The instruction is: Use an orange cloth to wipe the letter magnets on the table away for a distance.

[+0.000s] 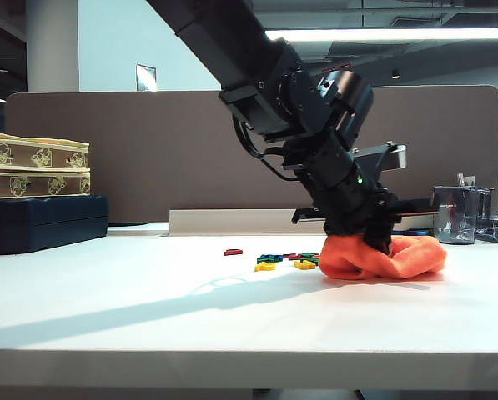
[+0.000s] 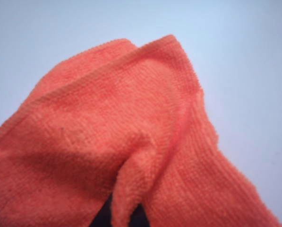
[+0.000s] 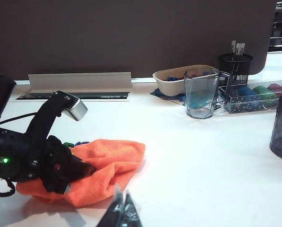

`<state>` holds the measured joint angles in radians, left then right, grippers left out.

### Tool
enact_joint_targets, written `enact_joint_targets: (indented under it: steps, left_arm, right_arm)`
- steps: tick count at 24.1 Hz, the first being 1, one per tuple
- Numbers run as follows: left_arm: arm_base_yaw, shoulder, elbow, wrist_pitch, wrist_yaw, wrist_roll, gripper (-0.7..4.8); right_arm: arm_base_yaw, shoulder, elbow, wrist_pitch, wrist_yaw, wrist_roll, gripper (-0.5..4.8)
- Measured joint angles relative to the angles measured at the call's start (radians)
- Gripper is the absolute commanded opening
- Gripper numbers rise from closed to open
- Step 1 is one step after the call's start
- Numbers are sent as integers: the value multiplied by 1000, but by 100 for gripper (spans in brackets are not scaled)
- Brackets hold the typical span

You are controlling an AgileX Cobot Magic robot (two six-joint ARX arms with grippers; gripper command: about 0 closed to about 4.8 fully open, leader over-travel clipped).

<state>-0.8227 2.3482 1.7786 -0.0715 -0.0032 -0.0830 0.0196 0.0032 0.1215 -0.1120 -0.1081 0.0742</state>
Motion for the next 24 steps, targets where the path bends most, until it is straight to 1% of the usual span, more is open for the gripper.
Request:
enact_joint_targets:
  steps: [4,7,8,14,20,24]
  left_arm:
    - [18,0,0,-1,0,-5,-6]
    - [47,0,0,0,-2,-64,-6]
    - [53,0,0,0,0,-68,-6]
    - [81,0,0,-6,-1,-72,-6]
    - [119,-4,2,-62,2,-71,-6]
    - [133,-14,2,-100,-28,-42,-6]
  right_arm:
    - [0,0,0,0,0,0,-1]
    - [0,0,0,-1,0,0,-1]
    - [0,0,0,-1,-1,0,-1]
    - [0,0,0,-1,-1,0,-1]
    - [0,0,0,-1,-1,0,-1]
    - [0,0,0,-1,-1,0,-1]
